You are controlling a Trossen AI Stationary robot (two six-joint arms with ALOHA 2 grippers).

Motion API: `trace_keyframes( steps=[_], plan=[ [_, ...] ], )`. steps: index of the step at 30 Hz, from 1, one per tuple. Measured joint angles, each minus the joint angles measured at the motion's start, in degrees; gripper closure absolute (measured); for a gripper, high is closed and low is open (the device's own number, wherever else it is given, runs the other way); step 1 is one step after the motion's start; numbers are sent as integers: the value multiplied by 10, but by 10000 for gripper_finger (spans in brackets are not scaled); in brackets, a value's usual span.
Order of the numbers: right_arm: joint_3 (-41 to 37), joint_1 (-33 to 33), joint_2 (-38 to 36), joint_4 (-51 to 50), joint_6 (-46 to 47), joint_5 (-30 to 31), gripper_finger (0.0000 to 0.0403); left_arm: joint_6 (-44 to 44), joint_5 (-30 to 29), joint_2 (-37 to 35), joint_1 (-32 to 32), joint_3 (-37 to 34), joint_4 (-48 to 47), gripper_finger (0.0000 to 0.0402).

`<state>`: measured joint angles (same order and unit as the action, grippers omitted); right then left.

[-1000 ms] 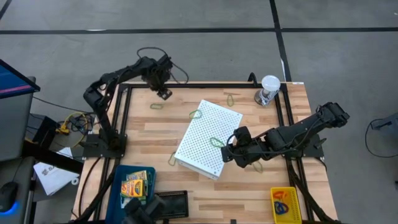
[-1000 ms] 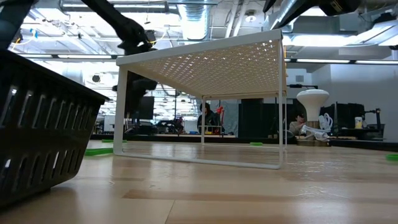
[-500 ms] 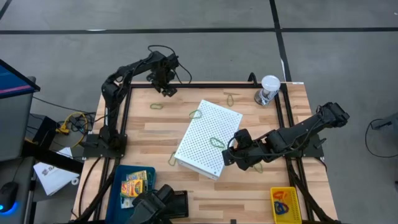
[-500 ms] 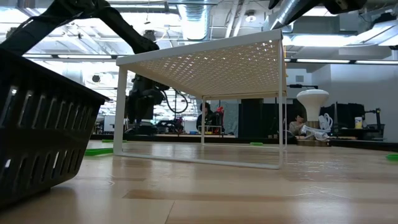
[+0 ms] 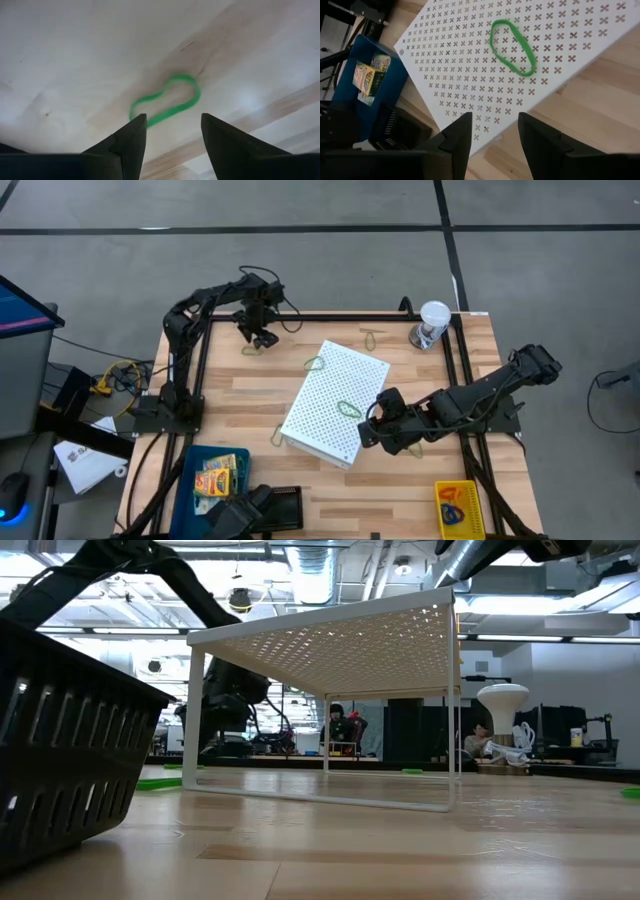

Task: Pick & Place Office Desk Supplies
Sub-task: Put the green rubber band into the black bin

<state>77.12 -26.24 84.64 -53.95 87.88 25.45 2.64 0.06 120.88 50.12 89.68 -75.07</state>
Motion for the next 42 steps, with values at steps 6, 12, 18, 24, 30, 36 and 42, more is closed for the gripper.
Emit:
trace_keyframes(
  steps=[6,12,18,24,30,36,42],
  plan=[
    [0,0,0,0,0,0,246,1,-5,0,0,-1,-4,220],
    [0,0,0,1,0,0,246,5,19,0,-4,-26,-11,220],
    [0,0,0,2,0,1,246,15,-8,0,-4,-41,-14,220],
    [0,0,0,6,-7,0,246,29,-1,6,-5,-39,-13,220],
    [0,-9,0,6,1,-1,246,31,45,6,3,-31,-12,220],
    [0,-16,0,4,18,0,246,25,120,3,11,-23,-12,220],
    [0,-17,0,3,26,1,246,-15,160,2,29,-23,11,220]
  ],
)
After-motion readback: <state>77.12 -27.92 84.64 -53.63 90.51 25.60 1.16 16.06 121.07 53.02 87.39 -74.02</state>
